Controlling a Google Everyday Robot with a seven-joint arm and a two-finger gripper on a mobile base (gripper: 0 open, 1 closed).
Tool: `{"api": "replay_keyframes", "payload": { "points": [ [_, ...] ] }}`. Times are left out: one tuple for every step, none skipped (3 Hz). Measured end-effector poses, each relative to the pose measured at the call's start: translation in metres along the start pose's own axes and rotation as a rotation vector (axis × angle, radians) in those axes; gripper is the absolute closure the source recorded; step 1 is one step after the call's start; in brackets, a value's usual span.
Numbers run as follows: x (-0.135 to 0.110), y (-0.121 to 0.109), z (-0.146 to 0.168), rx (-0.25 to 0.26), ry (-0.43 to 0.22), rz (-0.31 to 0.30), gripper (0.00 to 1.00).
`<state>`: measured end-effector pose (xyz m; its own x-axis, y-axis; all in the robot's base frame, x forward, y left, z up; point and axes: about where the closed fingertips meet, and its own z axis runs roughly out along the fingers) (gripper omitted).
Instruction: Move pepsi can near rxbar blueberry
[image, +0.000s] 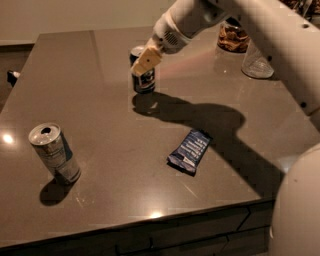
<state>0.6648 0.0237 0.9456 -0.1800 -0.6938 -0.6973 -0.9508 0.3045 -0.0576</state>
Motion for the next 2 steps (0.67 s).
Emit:
{"api": "replay_keyframes", "payload": {
  "points": [
    [0.005,0.012,-0.030,0.019,-0.019,-0.003,1.00],
    [0.023,0.026,-0.062,0.041,-0.038,0.005,1.00]
  ]
}}
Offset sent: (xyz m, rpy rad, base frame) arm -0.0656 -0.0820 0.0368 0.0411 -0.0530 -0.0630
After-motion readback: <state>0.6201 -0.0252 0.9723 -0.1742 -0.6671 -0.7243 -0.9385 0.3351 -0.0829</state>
